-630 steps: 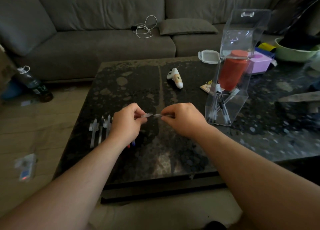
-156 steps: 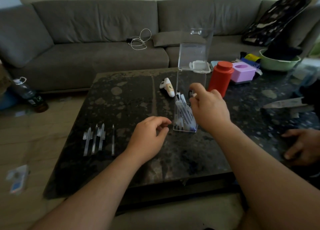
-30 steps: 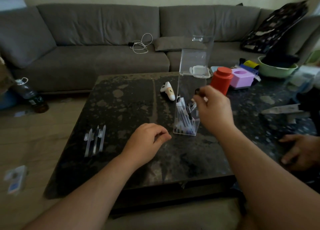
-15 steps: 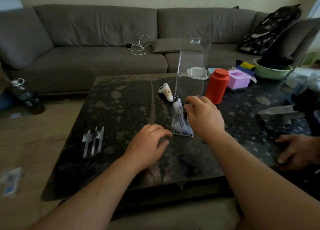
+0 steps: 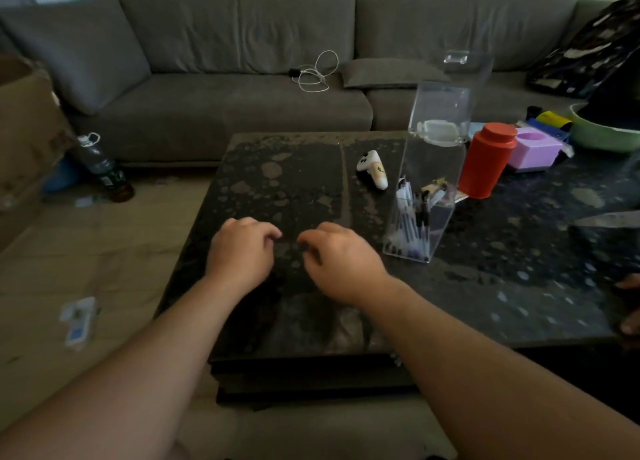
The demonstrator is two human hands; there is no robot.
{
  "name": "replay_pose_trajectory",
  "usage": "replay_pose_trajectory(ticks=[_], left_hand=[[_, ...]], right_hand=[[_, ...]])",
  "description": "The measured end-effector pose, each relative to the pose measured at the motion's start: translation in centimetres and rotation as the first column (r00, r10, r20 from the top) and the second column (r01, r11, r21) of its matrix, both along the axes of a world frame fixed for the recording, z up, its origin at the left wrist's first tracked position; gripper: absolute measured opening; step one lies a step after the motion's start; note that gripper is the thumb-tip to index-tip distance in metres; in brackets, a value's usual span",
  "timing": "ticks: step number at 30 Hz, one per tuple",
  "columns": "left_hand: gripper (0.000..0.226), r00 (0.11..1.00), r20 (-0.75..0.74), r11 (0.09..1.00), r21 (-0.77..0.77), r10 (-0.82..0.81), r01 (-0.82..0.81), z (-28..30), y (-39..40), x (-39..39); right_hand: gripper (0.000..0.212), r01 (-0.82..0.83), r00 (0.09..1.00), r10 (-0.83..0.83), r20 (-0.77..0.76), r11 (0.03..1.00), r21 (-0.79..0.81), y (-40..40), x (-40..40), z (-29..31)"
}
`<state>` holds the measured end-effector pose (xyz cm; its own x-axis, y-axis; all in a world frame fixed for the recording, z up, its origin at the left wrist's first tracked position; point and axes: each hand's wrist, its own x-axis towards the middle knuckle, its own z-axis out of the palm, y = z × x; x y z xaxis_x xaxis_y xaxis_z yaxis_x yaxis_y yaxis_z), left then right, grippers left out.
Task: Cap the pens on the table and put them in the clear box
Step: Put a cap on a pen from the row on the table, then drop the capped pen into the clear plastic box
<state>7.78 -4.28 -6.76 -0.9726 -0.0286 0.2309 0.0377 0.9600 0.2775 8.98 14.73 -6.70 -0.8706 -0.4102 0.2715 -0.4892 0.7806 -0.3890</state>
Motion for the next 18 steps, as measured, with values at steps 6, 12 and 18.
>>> replay_pose_trajectory(ticks=[6,12,18], left_hand=[[0.036,0.97,0.119,0.975,-0.087,0.213,-0.203,-1.5,-5.5,-1.0],[0.054,0.925,0.308,0.967,-0.189,0.224,-0.171,-2.0,-5.9,-1.2],[0.044,0.939,0.285,0.974,-0.175,0.19,-0.144,-1.8,-5.5,-1.5]], right_hand=[[0.032,-0.127,0.975,0.097,0.198,0.981,0.148,-4.8,-0.9,-1.7],[0.048,-0.161,0.965,0.113,0.236,0.968,0.194,-7.5,-1.5,-3.2],[0.058,-0.151,0.946,0.066,0.318,0.956,0.251,-8.0,-2.3,-3.3]])
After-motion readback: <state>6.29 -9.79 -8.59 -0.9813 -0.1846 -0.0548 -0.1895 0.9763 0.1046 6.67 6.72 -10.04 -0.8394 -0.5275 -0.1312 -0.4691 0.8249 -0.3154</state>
